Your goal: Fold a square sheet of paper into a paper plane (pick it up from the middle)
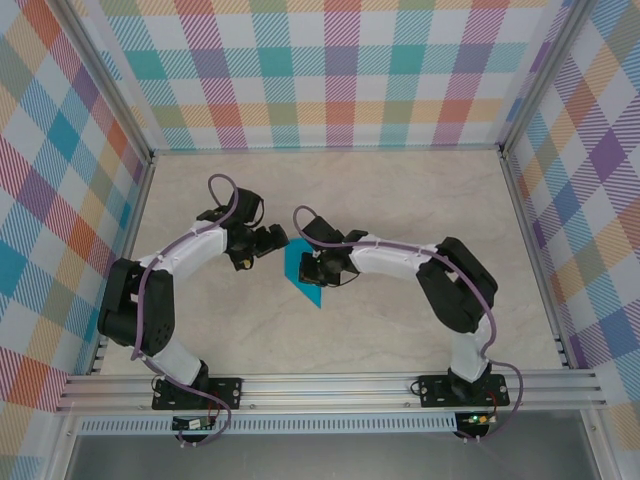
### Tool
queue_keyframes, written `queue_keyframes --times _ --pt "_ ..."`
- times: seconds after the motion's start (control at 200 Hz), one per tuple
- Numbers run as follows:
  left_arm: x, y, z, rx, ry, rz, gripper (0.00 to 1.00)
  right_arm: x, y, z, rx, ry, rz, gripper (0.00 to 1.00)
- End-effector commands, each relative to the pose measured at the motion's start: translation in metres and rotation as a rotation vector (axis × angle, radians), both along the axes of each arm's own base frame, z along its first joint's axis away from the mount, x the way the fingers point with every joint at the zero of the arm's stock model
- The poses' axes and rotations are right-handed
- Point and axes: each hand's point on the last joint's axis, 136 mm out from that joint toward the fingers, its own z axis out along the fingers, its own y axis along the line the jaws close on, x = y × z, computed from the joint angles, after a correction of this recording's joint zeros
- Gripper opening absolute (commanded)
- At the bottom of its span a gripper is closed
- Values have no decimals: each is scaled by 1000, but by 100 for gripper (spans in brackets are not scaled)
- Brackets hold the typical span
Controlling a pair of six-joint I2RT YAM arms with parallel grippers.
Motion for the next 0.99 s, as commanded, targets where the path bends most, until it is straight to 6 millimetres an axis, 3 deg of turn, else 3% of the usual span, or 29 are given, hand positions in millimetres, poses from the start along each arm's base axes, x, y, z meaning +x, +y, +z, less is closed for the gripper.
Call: queue_keyframes --times 0.0,0.29,0.39,0.445,0.535,0.63,0.775,0.99 --pt "4 -4 11 -55 -37 10 96 -3 -12 -10 -94 18 31 13" --pt "3 -11 8 -87 -21 -10 96 -33 -76 -39 -281 43 329 13" --pt "1 -16 8 -119 -18 -19 97 -38 -92 -34 -285 28 409 13" --pt "0 -19 7 -141 -12 -23 97 -33 -89 -20 -249 -3 399 14" --pt "-3 -24 4 -178 -1 -22 97 -22 -66 18 -67 -68 320 20" --pt "-8 -30 1 -224 17 -16 97 -10 -55 36 31 -89 182 22" --pt "-17 -38 -5 -285 47 -7 97 -4 -49 22 97 -31 10 19" --pt "-32 -50 -13 -330 84 -16 97 -3 -57 -4 53 14 -54 17"
